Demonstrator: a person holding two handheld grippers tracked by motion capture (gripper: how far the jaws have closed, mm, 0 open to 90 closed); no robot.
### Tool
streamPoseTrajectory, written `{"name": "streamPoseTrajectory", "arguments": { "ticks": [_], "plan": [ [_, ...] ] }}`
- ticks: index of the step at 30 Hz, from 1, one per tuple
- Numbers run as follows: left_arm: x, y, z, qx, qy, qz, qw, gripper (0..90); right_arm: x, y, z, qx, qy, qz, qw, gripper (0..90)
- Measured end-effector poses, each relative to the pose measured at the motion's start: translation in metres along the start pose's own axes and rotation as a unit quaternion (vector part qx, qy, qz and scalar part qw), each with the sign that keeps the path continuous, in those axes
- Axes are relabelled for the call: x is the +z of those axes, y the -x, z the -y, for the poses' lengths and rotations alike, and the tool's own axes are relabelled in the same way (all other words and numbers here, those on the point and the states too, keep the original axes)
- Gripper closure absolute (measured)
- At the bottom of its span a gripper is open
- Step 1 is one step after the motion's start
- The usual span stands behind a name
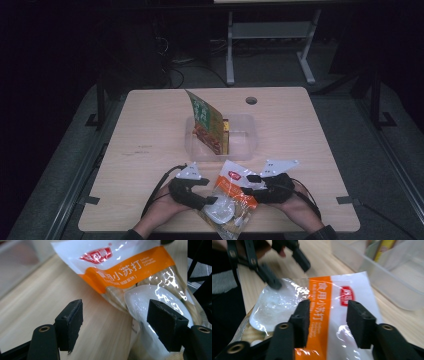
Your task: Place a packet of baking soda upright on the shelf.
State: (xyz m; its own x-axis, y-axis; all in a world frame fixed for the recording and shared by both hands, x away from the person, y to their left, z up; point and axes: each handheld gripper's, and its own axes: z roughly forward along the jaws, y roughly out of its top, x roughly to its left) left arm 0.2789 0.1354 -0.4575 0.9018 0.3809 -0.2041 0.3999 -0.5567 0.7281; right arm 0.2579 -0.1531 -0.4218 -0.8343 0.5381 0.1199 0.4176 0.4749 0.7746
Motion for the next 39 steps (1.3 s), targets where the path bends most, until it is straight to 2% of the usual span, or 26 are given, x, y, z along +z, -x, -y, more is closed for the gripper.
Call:
{"name": "streamPoseTrajectory", "arguments": {
  "ticks": [2,5,6,9,11,14,18,21,25,30,32,39],
  "plan": [
    [0.009,0.001,-0.002,0.003,-0.01,0.008,0.9999,29.3,-0.005,0.003,0.002,0.001,0.008,0.008,0.9999,46.9],
    [0.018,0.002,-0.004,-0.002,-0.012,0.022,0.9997,31.5,-0.011,0.007,0.006,0.003,0.013,0.018,0.9997,44.3],
    [0.02,0.002,-0.005,-0.005,-0.013,0.029,0.9995,32.8,-0.012,0.007,0.007,0.009,0.014,0.021,0.9996,43.8],
    [0.026,0.002,-0.006,-0.024,-0.01,0.05,0.9984,39.1,-0.016,0.01,0.009,0.006,0.022,0.027,0.9994,43.0],
    [0.026,0.0,-0.006,-0.027,-0.013,0.062,0.9976,42.8,-0.018,0.011,0.009,0.01,0.026,0.026,0.9993,42.5],
    [0.026,0.0,-0.005,-0.032,-0.015,0.08,0.9961,51.7,-0.018,0.012,0.009,0.009,0.027,0.028,0.9992,41.6],
    [0.026,0.001,-0.006,-0.023,-0.021,0.089,0.9955,68.6,-0.018,0.012,0.008,0.008,0.03,0.032,0.999,40.3],
    [0.023,0.003,-0.009,-0.008,-0.023,0.08,0.9965,80.3,-0.019,0.013,0.008,0.014,0.037,0.029,0.9988,37.5],
    [0.019,0.005,-0.011,0.014,-0.026,0.067,0.9973,88.2,-0.02,0.014,0.007,0.017,0.045,0.027,0.9985,34.1],
    [0.01,0.002,-0.011,0.004,-0.017,0.058,0.9981,88.9,-0.023,0.015,0.007,0.023,0.053,0.024,0.998,31.4],
    [0.005,-0.001,-0.01,-0.005,-0.006,0.057,0.9983,89.1,-0.024,0.015,0.007,0.026,0.057,0.023,0.9978,30.5],
    [-0.017,-0.009,-0.007,-0.011,0.016,0.031,0.9993,89.3,-0.024,0.015,0.006,0.027,0.066,0.017,0.9973,29.9]
  ]
}}
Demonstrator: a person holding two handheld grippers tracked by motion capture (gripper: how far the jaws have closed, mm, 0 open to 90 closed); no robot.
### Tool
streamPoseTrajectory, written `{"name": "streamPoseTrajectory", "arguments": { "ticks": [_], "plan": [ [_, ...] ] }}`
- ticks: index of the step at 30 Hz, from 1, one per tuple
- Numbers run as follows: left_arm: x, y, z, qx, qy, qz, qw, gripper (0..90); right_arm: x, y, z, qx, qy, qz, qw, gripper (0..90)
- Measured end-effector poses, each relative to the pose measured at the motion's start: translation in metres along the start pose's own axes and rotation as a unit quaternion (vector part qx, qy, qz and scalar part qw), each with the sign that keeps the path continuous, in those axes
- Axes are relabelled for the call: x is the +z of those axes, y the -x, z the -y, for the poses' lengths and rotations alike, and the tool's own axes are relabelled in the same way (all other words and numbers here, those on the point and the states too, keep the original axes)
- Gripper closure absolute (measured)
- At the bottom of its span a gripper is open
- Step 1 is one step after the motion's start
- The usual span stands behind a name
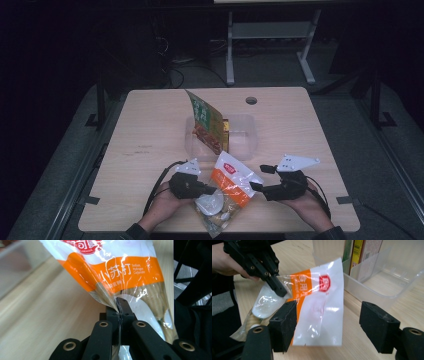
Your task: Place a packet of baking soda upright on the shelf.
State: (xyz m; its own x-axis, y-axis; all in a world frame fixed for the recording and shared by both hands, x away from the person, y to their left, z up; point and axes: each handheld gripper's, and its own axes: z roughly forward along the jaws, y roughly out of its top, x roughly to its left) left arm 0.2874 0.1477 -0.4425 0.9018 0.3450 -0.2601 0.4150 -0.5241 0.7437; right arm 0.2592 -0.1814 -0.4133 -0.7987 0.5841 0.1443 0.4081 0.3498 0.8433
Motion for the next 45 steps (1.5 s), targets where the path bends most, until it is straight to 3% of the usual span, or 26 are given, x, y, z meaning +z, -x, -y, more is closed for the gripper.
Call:
{"name": "streamPoseTrajectory", "arguments": {
  "ticks": [8,16,27,33,36,45],
  "plan": [
    [-0.034,-0.003,0.0,-0.004,0.054,-0.03,0.9981,89.6,0.004,0.0,-0.001,0.018,0.019,-0.026,0.9993,29.1],
    [-0.054,-0.004,-0.002,-0.007,0.107,-0.054,0.9928,89.7,0.013,-0.004,-0.004,0.015,0.023,-0.043,0.9987,29.1],
    [-0.066,-0.003,-0.008,0.009,0.127,-0.076,0.9889,89.7,0.029,0.0,-0.017,0.032,0.059,-0.08,0.9946,30.6],
    [-0.072,-0.004,-0.01,0.006,0.141,-0.082,0.9866,89.7,0.045,0.001,-0.025,0.033,0.074,-0.097,0.992,34.2],
    [-0.076,-0.005,-0.01,0.003,0.15,-0.083,0.9851,89.7,0.056,0.0,-0.029,0.038,0.083,-0.116,0.989,40.8],
    [-0.079,-0.006,-0.008,-0.006,0.166,-0.081,0.9828,89.7,0.079,-0.006,-0.039,0.047,0.093,-0.158,0.982,75.8]
  ]
}}
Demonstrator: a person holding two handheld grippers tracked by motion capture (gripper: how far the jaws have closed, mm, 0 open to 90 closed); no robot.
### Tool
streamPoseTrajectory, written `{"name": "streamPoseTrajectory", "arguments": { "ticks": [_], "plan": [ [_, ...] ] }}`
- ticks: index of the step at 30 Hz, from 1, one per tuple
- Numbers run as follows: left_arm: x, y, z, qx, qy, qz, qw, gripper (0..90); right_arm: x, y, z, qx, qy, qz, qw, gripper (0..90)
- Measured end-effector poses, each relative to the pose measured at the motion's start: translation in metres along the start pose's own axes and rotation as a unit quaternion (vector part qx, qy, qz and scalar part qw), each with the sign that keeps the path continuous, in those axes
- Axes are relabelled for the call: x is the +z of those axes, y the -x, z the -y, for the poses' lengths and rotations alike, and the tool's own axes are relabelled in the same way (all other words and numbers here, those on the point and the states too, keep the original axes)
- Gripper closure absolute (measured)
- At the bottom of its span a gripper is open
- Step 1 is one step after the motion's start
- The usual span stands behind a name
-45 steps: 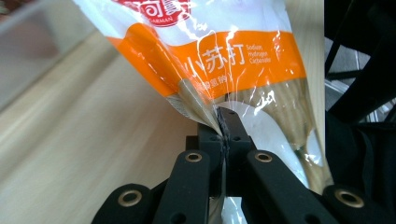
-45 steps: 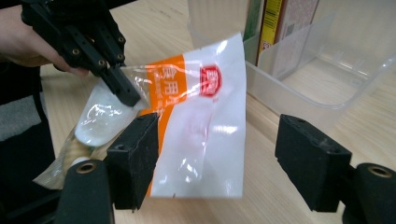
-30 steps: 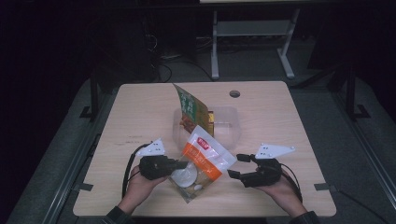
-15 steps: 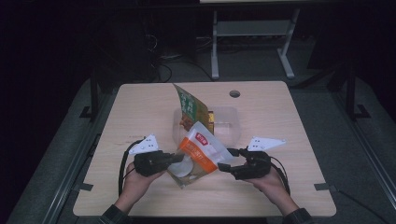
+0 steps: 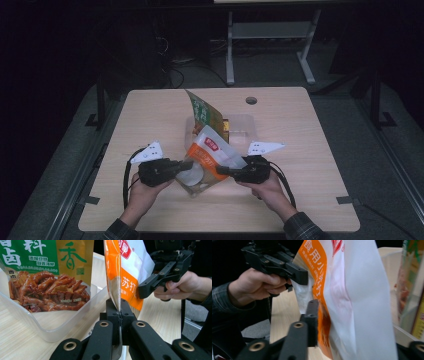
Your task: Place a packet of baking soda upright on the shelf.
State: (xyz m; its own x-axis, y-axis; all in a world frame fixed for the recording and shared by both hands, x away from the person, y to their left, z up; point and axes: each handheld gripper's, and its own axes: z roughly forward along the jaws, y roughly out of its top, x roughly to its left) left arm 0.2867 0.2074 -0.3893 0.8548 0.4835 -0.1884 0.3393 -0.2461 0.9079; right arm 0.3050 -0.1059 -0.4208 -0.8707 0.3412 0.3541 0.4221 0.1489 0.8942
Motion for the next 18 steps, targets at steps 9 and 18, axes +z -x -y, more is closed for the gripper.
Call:
{"name": "streamPoseTrajectory", "arguments": {
  "ticks": [9,18],
  "plan": [
    [-0.001,-0.001,0.0,0.002,0.009,-0.005,0.9999,89.6,-0.004,-0.006,-0.007,-0.002,0.01,-0.034,0.9994,90.0],
    [0.008,0.005,0.002,0.01,0.0,0.001,0.9999,89.4,-0.002,-0.022,-0.015,-0.023,0.011,-0.085,0.9961,90.0]
  ]
}}
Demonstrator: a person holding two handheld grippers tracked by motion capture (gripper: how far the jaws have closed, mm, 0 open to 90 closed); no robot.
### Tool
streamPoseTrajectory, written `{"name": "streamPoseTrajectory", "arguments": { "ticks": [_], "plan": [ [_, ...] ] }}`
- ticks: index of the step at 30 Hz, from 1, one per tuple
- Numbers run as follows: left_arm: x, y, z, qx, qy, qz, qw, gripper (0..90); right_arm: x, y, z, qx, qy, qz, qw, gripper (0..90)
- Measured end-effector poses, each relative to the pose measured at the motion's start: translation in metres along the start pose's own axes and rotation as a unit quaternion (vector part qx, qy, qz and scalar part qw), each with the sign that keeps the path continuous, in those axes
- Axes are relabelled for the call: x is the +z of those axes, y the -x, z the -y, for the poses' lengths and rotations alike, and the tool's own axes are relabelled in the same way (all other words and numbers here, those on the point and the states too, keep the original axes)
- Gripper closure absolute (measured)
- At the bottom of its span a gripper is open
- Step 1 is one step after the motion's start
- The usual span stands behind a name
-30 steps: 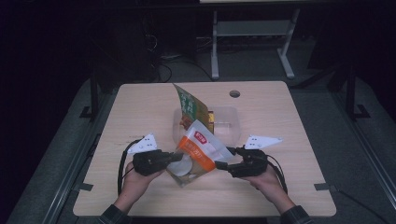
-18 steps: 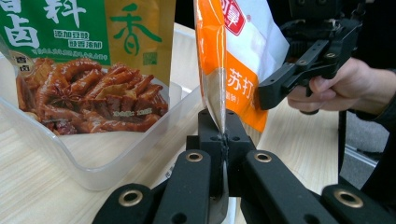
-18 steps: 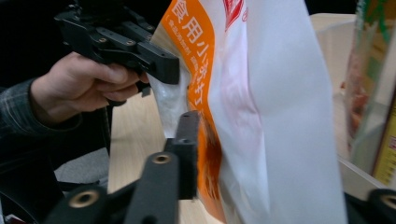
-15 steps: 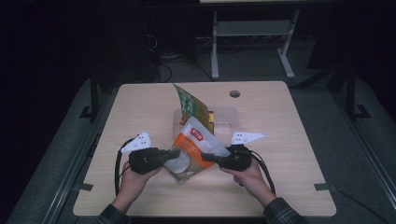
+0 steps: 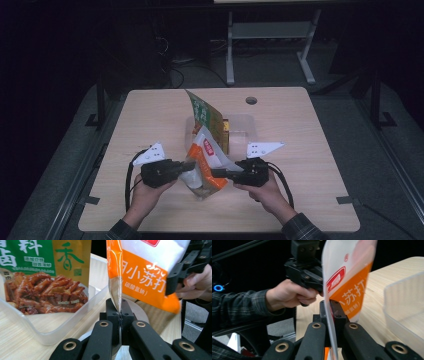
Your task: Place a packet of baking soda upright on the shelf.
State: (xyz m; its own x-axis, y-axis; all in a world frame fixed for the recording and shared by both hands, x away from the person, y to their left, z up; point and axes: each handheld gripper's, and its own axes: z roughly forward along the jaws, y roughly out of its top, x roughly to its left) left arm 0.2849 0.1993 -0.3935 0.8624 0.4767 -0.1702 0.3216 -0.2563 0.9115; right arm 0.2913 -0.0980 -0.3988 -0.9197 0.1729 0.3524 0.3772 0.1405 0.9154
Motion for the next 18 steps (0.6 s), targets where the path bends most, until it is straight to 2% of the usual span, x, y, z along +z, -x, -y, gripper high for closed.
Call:
{"name": "streamPoseTrajectory", "arguments": {
  "ticks": [3,7,11,14,18],
  "plan": [
    [0.004,0.002,0.0,0.002,-0.003,0.001,1.0,89.0,0.001,-0.002,-0.002,-0.001,-0.003,-0.006,1.0,90.0],
    [0.005,0.002,0.001,0.002,-0.002,0.005,1.0,85.7,-0.003,-0.004,-0.003,-0.005,-0.003,-0.001,1.0,90.0],
    [0.005,0.001,0.002,0.004,-0.005,0.006,1.0,75.6,-0.009,-0.005,-0.005,-0.008,-0.004,-0.002,1.0,90.0],
    [0.005,0.004,0.003,0.021,-0.009,-0.009,0.9997,68.2,-0.014,-0.006,-0.007,-0.009,-0.01,-0.004,0.9999,90.0],
    [0.002,0.002,0.005,0.02,-0.005,-0.013,0.9997,57.4,-0.022,-0.009,-0.01,-0.026,-0.017,0.002,0.9995,90.0]
  ]
}}
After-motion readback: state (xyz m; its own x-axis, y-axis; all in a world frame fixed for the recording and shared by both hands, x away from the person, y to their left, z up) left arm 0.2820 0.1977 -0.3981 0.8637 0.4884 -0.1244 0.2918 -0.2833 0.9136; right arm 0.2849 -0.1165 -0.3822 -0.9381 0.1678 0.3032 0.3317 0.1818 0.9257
